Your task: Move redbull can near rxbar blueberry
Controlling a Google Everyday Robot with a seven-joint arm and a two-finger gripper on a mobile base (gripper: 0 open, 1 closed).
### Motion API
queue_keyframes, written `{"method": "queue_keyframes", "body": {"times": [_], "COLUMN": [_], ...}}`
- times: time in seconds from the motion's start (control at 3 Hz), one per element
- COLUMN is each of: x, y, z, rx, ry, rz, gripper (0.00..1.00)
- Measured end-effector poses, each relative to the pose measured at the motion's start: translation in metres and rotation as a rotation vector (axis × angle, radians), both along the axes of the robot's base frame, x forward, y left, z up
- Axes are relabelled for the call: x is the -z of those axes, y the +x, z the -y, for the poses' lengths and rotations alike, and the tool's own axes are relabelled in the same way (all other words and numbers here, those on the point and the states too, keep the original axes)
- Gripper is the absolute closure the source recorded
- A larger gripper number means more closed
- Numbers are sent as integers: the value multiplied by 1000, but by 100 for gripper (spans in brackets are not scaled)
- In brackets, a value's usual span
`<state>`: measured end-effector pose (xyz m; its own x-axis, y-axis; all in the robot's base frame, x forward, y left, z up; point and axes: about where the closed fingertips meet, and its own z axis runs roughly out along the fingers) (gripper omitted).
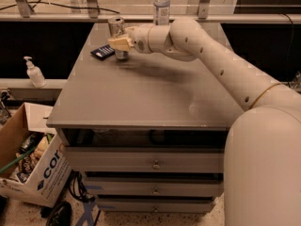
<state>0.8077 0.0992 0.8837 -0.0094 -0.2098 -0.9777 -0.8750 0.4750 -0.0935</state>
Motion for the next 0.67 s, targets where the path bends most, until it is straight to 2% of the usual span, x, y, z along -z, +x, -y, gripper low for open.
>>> {"method": "queue_keyframes", "body": {"times": [0.33, 0.67], "x": [9, 18], "y": [6, 9], "z": [-3, -4], "rx": [16, 27], "ry": [11, 15], "rz": [-14, -29], "gripper": [100, 81]}}
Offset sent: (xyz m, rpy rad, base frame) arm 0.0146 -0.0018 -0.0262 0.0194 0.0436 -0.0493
